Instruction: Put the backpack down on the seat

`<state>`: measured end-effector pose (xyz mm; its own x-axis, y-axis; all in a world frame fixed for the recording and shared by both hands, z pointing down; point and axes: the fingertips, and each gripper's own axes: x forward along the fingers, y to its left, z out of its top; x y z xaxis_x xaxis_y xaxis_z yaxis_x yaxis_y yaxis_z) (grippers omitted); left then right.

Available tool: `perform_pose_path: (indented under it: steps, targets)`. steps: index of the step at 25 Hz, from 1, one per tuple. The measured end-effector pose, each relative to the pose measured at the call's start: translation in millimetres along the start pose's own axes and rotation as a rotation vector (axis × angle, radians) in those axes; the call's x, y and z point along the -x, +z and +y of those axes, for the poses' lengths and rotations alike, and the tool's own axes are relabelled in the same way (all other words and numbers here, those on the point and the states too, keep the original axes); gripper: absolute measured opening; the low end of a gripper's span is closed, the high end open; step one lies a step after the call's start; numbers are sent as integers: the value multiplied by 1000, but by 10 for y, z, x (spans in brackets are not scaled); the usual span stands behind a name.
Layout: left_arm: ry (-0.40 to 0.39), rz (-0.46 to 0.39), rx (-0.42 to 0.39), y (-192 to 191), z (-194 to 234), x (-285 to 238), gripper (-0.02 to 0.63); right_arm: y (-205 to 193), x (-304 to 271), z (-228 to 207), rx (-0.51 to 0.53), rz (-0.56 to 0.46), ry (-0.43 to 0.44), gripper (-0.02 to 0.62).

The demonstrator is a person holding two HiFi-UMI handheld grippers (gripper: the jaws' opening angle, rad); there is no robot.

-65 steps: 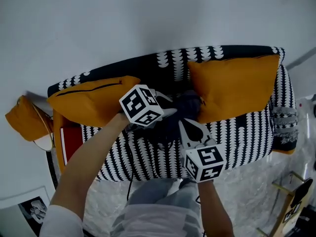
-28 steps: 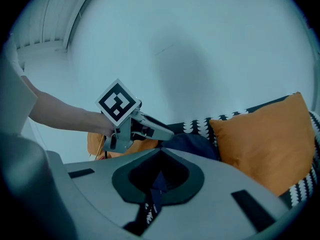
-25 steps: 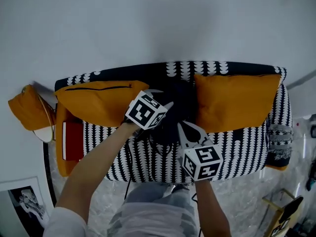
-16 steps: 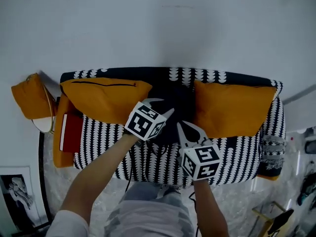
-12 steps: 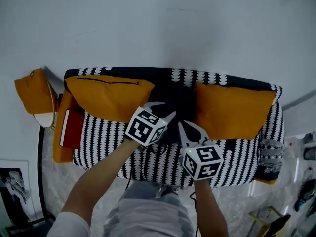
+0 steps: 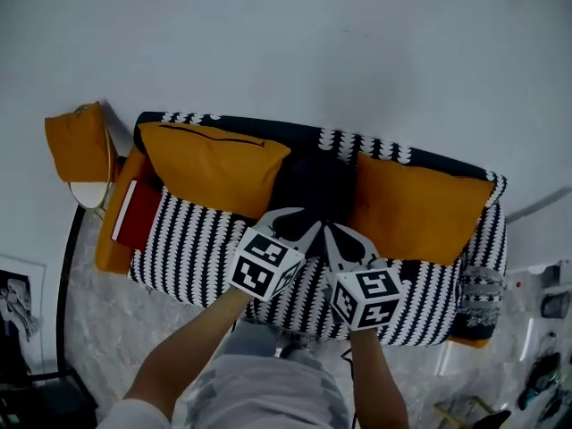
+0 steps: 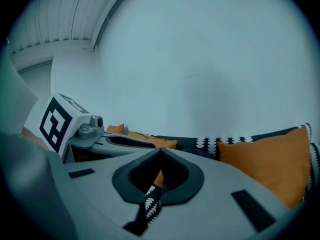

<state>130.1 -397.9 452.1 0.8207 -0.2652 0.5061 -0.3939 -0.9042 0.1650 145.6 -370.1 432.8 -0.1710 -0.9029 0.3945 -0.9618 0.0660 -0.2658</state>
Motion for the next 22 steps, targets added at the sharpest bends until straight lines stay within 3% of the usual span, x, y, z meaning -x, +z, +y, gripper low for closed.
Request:
perform_pose_path:
  steps: [10, 22]
  targets:
    - [162, -126, 127, -52, -257, 640, 31, 29, 372, 400, 69, -10, 60, 2]
    - [195, -166, 138, -149, -584, 879, 6, -9, 613, 623, 121, -9, 97, 2]
